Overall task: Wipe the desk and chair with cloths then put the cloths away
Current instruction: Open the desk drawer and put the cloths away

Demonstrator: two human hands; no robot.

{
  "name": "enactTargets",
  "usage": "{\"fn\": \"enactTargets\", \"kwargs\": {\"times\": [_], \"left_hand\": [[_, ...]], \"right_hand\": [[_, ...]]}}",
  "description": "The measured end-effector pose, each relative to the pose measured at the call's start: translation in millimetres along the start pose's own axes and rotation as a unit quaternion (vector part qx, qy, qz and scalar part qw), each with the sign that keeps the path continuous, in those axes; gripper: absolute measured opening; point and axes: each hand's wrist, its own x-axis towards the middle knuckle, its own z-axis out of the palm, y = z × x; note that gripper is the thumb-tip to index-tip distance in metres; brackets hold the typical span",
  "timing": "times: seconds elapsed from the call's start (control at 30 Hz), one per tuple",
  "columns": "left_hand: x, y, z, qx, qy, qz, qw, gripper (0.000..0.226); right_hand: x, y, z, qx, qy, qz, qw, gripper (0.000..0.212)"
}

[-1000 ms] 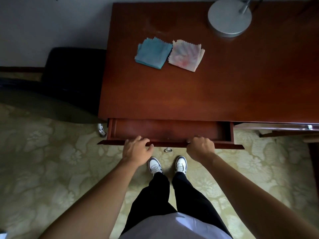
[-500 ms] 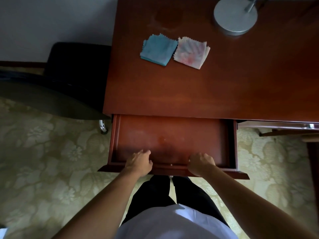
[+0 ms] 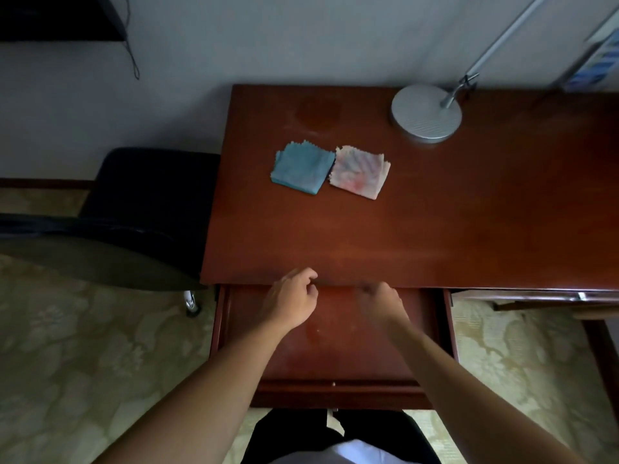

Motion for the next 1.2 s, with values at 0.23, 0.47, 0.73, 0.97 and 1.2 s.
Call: {"fn": "enactTargets", "kwargs": {"times": [0.23,0.47,0.73,0.97,1.2], "left_hand": [[65.9,42.7,-29.6,-0.016,0.0,-0.004,1.0,0.031],[158.4,89.1,-50.7,0.039,-0.028,-0.018,0.999,0.046],[247.3,115.5,-43.8,-0.123,-0.031,-0.164,0.978,0.055],[258.9,106.9,-32.2,-0.272,0.014,-0.244,0.931,0.021],[226.0,108.7,-35.8,-0.357,0.008,-0.263,0.896,0.006]], "right_hand": [[64.1,-19.0,-31.8,0.323,0.019,0.082,0.943,0.029],[156.3,-45.2,-76.4,0.411,0.011,0.111,0.905,0.045],[227.7,-63.8,-98.1,0.434,-0.018,0.148,0.889,0.042],[228.7,-62.0,-86.8,0.386,0.006,0.134,0.913,0.016],[190.1,-54.6,-88.3,0.396,0.055,0.111,0.91,0.018]]}}
